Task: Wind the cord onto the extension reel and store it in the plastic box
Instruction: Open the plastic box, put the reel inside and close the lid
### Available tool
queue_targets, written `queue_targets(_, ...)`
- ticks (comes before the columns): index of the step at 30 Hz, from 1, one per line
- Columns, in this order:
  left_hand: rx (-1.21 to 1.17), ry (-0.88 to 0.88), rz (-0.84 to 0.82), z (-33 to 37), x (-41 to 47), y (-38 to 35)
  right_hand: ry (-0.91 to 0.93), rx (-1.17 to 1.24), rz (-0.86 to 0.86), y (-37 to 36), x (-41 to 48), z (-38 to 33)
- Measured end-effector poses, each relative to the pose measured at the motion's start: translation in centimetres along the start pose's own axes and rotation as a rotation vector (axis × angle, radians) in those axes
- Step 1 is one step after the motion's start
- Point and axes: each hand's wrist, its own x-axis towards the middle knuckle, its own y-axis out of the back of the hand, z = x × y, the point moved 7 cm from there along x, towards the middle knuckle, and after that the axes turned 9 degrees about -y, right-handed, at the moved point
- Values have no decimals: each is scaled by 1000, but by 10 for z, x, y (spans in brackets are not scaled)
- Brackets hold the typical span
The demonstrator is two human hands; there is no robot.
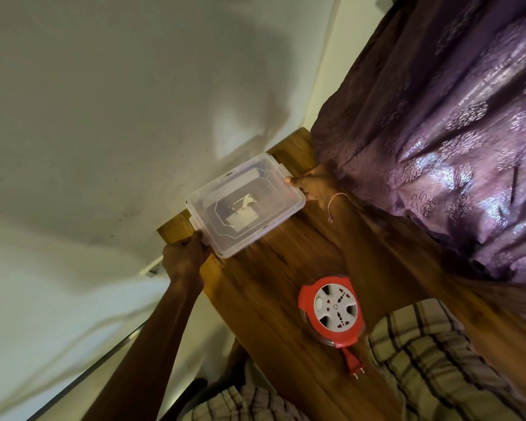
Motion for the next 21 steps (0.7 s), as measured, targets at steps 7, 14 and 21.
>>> queue_targets(7, 32, 3, 18, 3, -4, 1, 2, -69, 21, 1, 6, 1)
queue_targets(14, 42, 2, 10, 3, 1, 2, -43, 5, -22, -4, -5, -2)
queue_targets(21, 19, 2, -10, 5, 0, 2, -50, 12, -40, -3, -5, 1)
